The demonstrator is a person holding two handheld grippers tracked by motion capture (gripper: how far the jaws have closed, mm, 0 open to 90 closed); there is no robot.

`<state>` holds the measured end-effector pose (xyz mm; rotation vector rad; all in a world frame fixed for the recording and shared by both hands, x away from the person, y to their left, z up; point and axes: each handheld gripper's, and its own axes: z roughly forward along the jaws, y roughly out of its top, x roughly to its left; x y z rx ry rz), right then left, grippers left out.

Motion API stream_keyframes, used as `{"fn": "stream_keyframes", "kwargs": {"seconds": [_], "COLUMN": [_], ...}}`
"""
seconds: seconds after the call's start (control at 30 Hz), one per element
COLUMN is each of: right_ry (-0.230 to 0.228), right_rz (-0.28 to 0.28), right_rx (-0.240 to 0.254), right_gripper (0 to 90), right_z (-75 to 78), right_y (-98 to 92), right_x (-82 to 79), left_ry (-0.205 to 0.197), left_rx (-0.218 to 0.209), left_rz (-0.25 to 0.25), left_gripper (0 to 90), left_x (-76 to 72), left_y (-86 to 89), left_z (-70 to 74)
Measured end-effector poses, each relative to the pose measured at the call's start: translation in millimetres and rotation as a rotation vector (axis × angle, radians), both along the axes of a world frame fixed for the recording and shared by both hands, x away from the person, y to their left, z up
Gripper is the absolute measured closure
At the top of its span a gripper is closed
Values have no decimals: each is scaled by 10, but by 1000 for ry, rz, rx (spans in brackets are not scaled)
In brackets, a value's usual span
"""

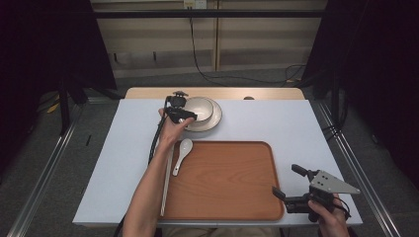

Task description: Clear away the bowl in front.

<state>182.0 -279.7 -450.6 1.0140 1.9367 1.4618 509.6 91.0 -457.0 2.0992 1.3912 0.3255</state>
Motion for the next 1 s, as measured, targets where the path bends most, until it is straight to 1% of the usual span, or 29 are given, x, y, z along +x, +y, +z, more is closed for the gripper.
{"fn": "stream_keyframes", "kwargs": {"seconds": [0.03,0.07,0.1,0.13,0.17,0.2,0.23,0.27,0.3,0.33,0.37,0.4,0.43,0.5,0.53,0.57,0.6,0.63,0.67,0.73,0.77,0.8,0.83,0.87,0.9,0.93,1.0], "right_ry": [0,0,2,0,-1,1,-2,-2,-2,-1,-2,-2,-1,0,-3,-3,-1,0,0,5,4,3,1,1,0,1,-1], "right_rz": [-1,-1,0,0,2,-1,-5,-5,-4,-4,-3,-3,1,0,-2,-1,-3,-4,-4,1,1,-1,-4,-4,-4,-1,-4], "right_rx": [-4,-4,-1,0,0,1,0,0,0,0,-3,-4,-3,1,-3,-2,-2,-5,-5,-4,0,0,-3,-3,-2,-2,-1], "right_gripper": [10,10,10,11,11,10,10,10,11,10,10,11,10,11,10,10,11,11,11,11,11,10,11,11,11,11,11], "right_z": [0,0,0,0,0,1,1,1,1,1,1,0,1,2,1,1,1,-1,-1,-2,0,1,0,0,1,1,2], "right_y": [-4,-4,-2,0,1,1,-1,-1,-2,-1,-4,-4,-5,-2,-5,-5,-5,-4,-4,-1,-1,-2,-5,-5,-5,-5,-3], "right_x": [3,3,-1,-2,0,-1,-2,-2,-4,-3,-1,0,1,-1,-1,-2,-2,-2,-2,0,-2,-4,-2,-2,-2,0,-3], "left_ry": [4,4,5,-10,-12,-6,-10,-16,-9,-11,-11,-7,-22,-24,-11,-3,5,15,19,28,24,14,9,2,-7,-3,9], "left_rx": [19,19,21,41,44,51,63,71,70,65,46,37,42,36,30,5,-11,-47,-77,-142,-151,-143,-145,-136,-122,-143,-147], "left_rz": [-17,-17,-23,-25,-33,-43,-43,-48,-51,-54,-45,-39,-17,-29,-37,-30,-20,-10,-2,30,25,16,23,25,13,30,12], "left_gripper": [328,379,379,422,461,515,563,563,590,599,600,615,630,666,669,686,707,751,751,786,802,811,824,824,824,825,827], "left_x": [-2,-2,-4,-11,-17,-17,-17,-17,-13,-5,1,5,0,11,16,30,38,46,48,52,48,42,34,28,19,22,32], "left_y": [11,11,9,1,-12,-12,-16,-23,-24,-16,-11,4,3,-7,10,32,49,75,81,108,111,113,99,77,67,72,105], "left_z": [17,17,24,35,40,47,52,55,56,56,49,49,47,49,52,53,53,51,46,44,55,73,94,103,114,116,110]}}
